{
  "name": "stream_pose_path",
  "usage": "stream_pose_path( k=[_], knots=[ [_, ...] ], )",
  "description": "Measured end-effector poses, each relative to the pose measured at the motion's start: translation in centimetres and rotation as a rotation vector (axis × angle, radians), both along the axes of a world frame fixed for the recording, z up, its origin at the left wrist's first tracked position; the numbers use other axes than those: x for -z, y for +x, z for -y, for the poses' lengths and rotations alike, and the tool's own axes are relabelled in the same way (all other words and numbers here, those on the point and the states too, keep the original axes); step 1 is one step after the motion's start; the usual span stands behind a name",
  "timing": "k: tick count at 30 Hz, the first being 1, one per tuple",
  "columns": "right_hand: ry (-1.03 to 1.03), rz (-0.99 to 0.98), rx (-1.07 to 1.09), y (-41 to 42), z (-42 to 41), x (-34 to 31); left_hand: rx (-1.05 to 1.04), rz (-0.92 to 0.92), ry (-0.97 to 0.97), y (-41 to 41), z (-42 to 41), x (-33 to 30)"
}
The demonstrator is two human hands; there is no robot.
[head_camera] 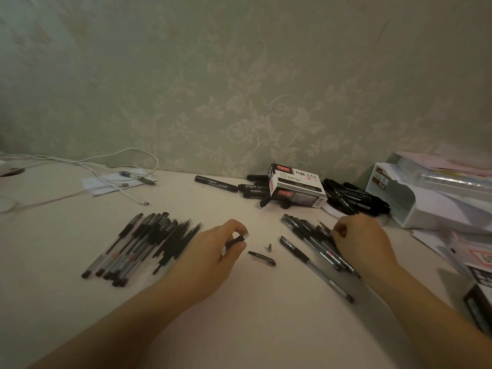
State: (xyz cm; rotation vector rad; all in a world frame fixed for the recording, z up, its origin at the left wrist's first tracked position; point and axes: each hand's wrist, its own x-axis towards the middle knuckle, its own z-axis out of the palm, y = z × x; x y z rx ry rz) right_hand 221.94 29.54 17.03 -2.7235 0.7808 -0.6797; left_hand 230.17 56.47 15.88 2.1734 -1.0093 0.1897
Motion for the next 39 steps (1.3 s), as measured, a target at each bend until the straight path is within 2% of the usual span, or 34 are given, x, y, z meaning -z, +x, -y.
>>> stream_pose_path(
  k=[5, 8, 11, 14, 16, 23, 33, 39],
  knots=[
    [-0.021, -0.041, 0.004, 0.0, -0.3, -0.2, -0.045, -0.008, -0.011, 0.3, 0.0, 0.2],
    [-0.058, 0.012, -0.044, 0.2, -1.1, -0.6, -0.134, 0.024, -0.016, 0.9, -0.4, 0.2],
    [-0.048, 0.150, -0.219, 0.6, -2.8, -0.9, -0.309, 0.100, 0.012, 1.9, -1.3, -0.2],
    [-0.031, 0.240, -0.381, 0.8, -5.3, -0.7, -0.497, 0.179, 0.150, 3.1, -2.6, -0.7],
    [-0.067, 0.278, -0.451, 0.9, -6.6, -0.1, -0.560, 0.170, 0.240, 3.7, -3.4, -0.8],
    [-0.114, 0.293, -0.533, 0.7, -8.6, 1.9, -0.584, 0.069, 0.362, 3.9, -3.9, -0.5],
    [-0.123, 0.287, -0.570, 0.6, -9.0, 2.1, -0.587, 0.180, 0.527, 3.4, -2.9, -1.0],
    [-0.141, 0.288, -0.555, 0.7, -9.0, 2.1, -0.631, 0.228, 0.497, 3.2, -3.1, -1.5]
  ],
)
